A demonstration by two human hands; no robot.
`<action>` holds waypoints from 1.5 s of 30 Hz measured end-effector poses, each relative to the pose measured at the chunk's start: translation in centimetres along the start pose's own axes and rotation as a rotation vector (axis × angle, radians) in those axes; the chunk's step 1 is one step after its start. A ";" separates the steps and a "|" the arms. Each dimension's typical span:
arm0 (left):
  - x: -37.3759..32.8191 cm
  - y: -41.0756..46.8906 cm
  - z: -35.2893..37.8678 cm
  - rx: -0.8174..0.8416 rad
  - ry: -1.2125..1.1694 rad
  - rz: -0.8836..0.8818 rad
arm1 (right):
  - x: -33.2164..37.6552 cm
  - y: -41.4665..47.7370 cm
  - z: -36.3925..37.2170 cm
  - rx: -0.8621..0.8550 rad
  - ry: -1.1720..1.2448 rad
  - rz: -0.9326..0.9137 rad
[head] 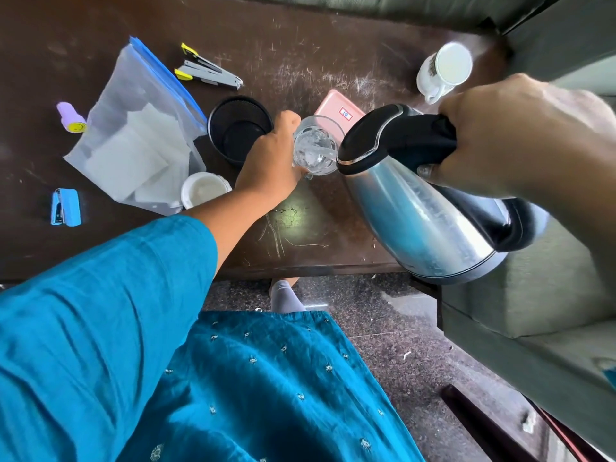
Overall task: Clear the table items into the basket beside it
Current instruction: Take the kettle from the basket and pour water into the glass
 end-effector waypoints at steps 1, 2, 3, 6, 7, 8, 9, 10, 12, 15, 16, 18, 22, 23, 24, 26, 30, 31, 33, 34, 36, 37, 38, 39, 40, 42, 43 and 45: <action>0.0 0.0 0.0 -0.001 0.000 -0.001 | 0.0 0.1 -0.1 0.004 0.002 0.000; 0.0 0.0 0.0 -0.001 0.000 -0.003 | 0.1 0.1 -0.1 0.009 0.003 -0.001; 0.0 0.0 0.0 -0.001 0.000 -0.003 | 0.1 0.2 -0.2 0.012 0.001 -0.001; -0.1 -0.1 0.0 -0.003 0.004 0.003 | 0.1 0.1 -0.2 0.017 -0.006 -0.004; -0.1 -0.1 0.0 -0.002 0.007 0.005 | 0.1 0.1 -0.2 0.018 -0.007 -0.007; -0.1 -0.1 0.0 -0.001 0.010 0.006 | 0.1 0.0 -0.2 0.018 -0.005 -0.009; -0.1 -0.1 0.0 0.000 0.015 0.007 | 0.1 0.0 -0.2 0.018 -0.002 -0.010; -0.1 -0.1 -0.1 0.001 0.018 0.007 | 0.2 -0.1 -0.2 0.015 0.001 -0.010; -0.2 -0.1 -0.1 0.003 0.020 0.007 | 0.3 -0.2 -0.2 0.005 0.004 -0.011; -0.2 -0.1 0.0 0.007 0.031 0.012 | 0.4 -0.3 -0.2 0.006 0.009 -0.003; -0.2 -0.1 0.0 0.007 0.033 0.010 | 0.4 -0.4 -0.1 0.011 0.011 0.000; -0.3 -0.1 0.0 0.008 0.032 0.007 | 0.4 -0.5 0.0 0.019 0.016 0.011; -0.3 -0.1 0.2 0.006 0.038 0.000 | 0.4 -0.9 0.1 0.034 0.037 0.027; -0.3 -0.1 0.2 0.005 0.042 -0.004 | 0.4 -1.0 0.0 0.037 0.046 0.031; -0.3 -0.1 0.2 0.004 0.041 -0.008 | 0.4 -1.0 0.0 0.036 0.055 0.036; -0.2 0.0 0.1 0.005 0.034 -0.017 | 0.4 -1.1 0.0 0.032 0.067 0.045; -0.3 -0.1 0.2 0.012 0.033 -0.029 | 0.4 -1.4 0.0 0.028 0.091 0.051; -0.3 -0.2 0.2 0.009 0.035 -0.030 | 0.5 -1.4 0.0 0.027 0.099 0.048; -0.3 -0.2 0.1 -0.003 0.050 -0.030 | 0.5 -1.5 0.1 0.021 0.113 0.039; -0.4 -0.3 0.1 -0.008 0.056 -0.031 | 0.5 -1.5 0.1 0.019 0.116 0.034; -0.3 -0.3 0.1 -0.012 0.057 -0.039 | 0.6 -1.6 0.1 0.018 0.119 0.026; -0.3 -0.3 0.1 -0.013 0.056 -0.044 | 0.6 -1.6 0.1 0.019 0.118 0.026; -0.3 -0.3 0.1 -0.014 0.056 -0.047 | 0.6 -1.6 0.1 0.020 0.116 0.026; -0.3 -0.3 0.1 -0.014 0.056 -0.047 | 0.6 -1.6 0.0 0.019 0.114 0.022; -0.3 -0.4 0.2 -0.013 0.056 -0.045 | 0.7 -1.7 0.0 0.016 0.112 0.016; -0.4 -0.5 0.2 -0.016 0.075 -0.036 | 0.9 -1.7 -0.1 0.005 0.106 -0.001; -0.6 -0.5 0.1 -0.022 0.099 -0.028 | 0.9 -1.8 -0.2 0.000 0.104 -0.008; -0.8 -0.7 0.1 -0.035 0.147 -0.012 | 0.8 -1.9 -0.2 -0.006 0.100 -0.012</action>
Point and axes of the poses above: each hand's wrist, its own y-axis towards the middle knuckle, its own z-axis out of the palm, x = y × z, the point moved 7 cm from there along y, towards the middle knuckle, and after that the axes turned 14 degrees about -z, right-handed, at the moved point
